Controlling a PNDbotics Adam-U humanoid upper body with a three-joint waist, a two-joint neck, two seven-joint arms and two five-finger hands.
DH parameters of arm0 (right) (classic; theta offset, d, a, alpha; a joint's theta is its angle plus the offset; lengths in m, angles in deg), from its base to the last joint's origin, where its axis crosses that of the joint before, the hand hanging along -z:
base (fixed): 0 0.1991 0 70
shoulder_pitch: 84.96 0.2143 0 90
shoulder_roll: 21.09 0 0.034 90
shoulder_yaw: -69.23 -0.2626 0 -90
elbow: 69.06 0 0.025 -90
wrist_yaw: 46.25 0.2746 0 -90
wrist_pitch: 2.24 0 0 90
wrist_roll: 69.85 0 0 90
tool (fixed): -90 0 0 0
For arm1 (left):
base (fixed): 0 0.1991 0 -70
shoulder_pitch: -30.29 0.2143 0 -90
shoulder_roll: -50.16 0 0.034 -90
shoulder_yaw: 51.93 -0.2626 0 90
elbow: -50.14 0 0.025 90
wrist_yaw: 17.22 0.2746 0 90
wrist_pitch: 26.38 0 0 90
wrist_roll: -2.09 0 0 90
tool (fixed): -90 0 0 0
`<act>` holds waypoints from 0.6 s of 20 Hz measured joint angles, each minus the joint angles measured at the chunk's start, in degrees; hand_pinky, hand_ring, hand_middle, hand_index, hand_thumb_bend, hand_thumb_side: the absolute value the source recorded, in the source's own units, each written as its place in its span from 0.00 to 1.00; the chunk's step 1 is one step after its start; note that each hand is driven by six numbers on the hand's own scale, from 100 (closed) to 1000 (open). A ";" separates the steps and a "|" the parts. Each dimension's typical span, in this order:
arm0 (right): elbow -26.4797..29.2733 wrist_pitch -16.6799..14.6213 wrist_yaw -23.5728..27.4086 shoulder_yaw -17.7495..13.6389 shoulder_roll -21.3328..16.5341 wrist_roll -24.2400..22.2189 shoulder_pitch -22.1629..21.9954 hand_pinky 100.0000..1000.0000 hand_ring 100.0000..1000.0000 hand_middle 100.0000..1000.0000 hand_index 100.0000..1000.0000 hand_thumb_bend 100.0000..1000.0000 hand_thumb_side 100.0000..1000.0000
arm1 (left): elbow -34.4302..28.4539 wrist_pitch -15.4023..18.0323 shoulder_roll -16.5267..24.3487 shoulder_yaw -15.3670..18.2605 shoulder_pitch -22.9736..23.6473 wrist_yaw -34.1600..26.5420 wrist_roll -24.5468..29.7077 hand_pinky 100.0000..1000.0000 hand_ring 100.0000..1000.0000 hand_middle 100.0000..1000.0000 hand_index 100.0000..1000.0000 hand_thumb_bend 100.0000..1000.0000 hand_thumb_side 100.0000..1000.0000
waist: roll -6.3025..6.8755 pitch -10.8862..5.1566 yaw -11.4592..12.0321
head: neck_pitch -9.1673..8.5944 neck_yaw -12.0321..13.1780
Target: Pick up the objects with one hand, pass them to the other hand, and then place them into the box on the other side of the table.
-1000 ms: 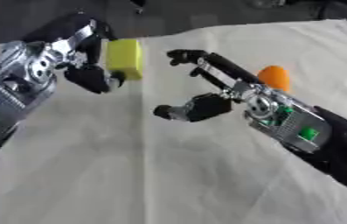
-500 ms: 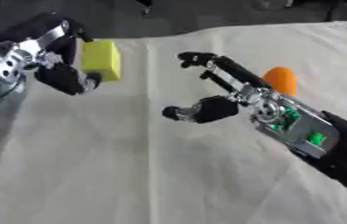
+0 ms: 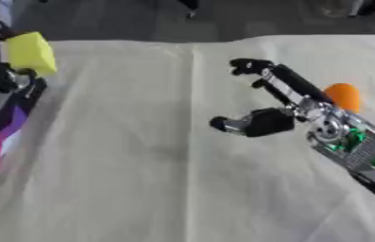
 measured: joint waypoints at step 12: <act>0.15 -3.25 -0.44 -2.34 -1.74 3.09 -3.09 0.79 0.92 0.80 0.93 0.59 0.30 | 13.27 1.69 2.19 7.06 3.88 1.13 -5.21 0.72 0.47 0.25 0.36 0.23 0.00 | -0.72 0.04 -1.75 | -0.98 6.30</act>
